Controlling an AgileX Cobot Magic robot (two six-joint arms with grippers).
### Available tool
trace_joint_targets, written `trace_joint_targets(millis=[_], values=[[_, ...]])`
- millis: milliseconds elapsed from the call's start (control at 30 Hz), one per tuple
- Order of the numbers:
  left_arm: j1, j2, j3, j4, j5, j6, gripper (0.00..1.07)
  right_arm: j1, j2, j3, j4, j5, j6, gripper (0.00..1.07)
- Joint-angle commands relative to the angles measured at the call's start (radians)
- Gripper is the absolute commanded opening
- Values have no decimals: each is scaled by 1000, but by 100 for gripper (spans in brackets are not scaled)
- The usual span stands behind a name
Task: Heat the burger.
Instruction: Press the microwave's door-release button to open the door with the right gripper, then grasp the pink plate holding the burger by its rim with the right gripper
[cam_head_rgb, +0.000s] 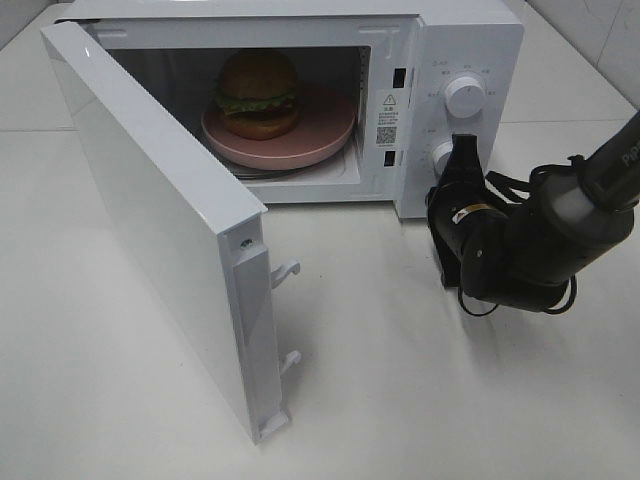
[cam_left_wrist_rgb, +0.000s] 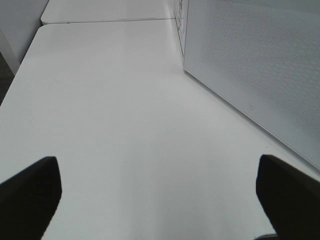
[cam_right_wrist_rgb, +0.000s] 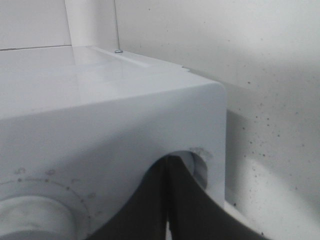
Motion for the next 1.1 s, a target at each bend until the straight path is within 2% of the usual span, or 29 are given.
trace_joint_targets(millis=[33,600,667,767,867,933,967,1033,1100], values=[[2,-14,-1,-3,-14,0,98,8,-58,4,-42,-131,26,0],[2,-14,-1,-4,-14,0,98,35,-212,198,-100,52,26,1],[2,-14,-1,-4,-14,0,98,35,-281,242,-102,112,-38,2],[2,-14,-1,-4,-14,0,98,35,-303,251,-104,132,-67,2],[2,-14,-1,-4,-14,0,98,35,-368,267,-104,187,-187,3],[2,-14,-1,-4,-14,0,98,35,-428,267,-105,264,-354,3],[2,-14,-1,-4,-14,0,98,35,-428,267,-105,264,-354,3],[2,-14,-1,-4,-14,0,98,35,-501,267,-116,333,-579,5],[2,-14,-1,-4,-14,0,98,35,-518,267,-122,345,-632,5]])
